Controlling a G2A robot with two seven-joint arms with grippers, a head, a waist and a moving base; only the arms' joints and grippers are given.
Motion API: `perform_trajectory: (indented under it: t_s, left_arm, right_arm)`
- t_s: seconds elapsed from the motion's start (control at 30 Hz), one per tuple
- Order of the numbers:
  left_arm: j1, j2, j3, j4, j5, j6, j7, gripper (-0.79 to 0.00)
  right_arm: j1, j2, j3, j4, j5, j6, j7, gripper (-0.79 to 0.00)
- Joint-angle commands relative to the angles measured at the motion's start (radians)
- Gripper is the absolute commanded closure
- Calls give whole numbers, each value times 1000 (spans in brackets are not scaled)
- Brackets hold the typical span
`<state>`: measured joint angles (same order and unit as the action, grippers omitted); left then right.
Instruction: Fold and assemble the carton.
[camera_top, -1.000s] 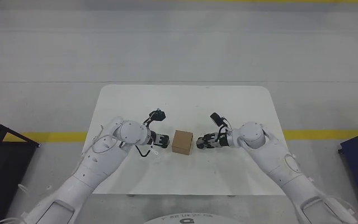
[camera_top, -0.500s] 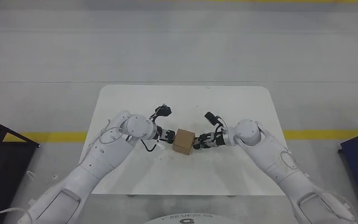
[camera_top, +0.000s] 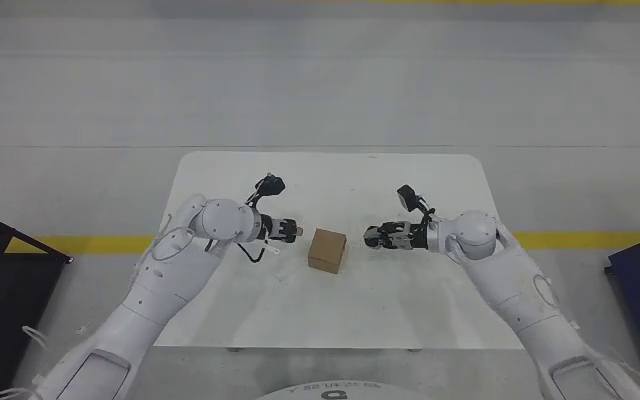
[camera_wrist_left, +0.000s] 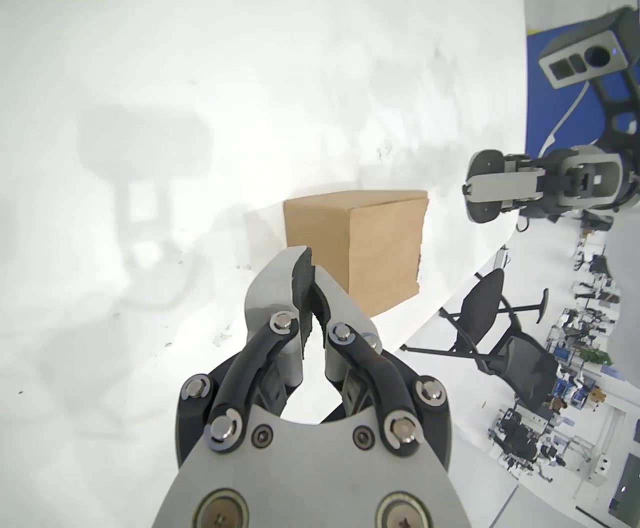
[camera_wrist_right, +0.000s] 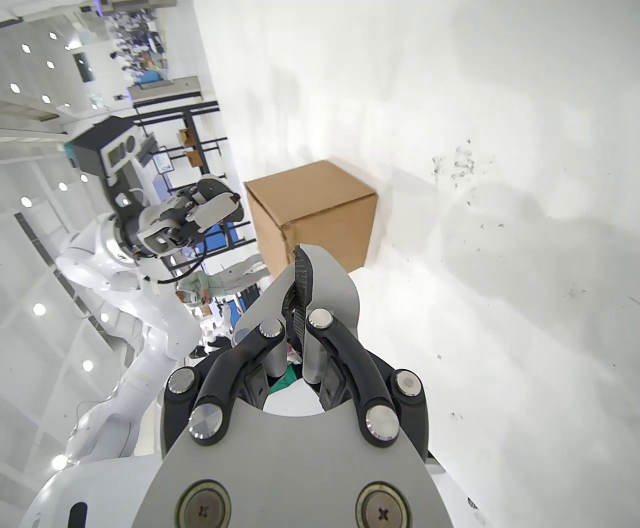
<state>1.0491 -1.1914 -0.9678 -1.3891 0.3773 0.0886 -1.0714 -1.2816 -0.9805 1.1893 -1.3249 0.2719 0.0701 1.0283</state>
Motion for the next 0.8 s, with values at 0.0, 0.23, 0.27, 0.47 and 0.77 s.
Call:
perform_trajectory:
  t_s: [0.0,0.23,0.27,0.47,0.77]
  left_arm:
    - [25,20,-91,-35,-17,3,6,-785]
    - [25,20,-91,-35,-17,3,6,-639]
    - [25,20,-90,-35,-17,3,6,-679]
    - [25,20,-91,-35,-17,3,6,-784]
    - [25,20,-91,-35,-17,3,6,-785]
  right_arm:
    - [-26,13,74,-56,23,7,-12,-388]
    - [-31,21,110,-82,38,32,-2,-286]
    - [-31,20,109,-81,38,31,-2,-341]
    - [-31,20,109,-81,38,31,-2,-639]
    - [-31,20,109,-81,38,31,-2,-785]
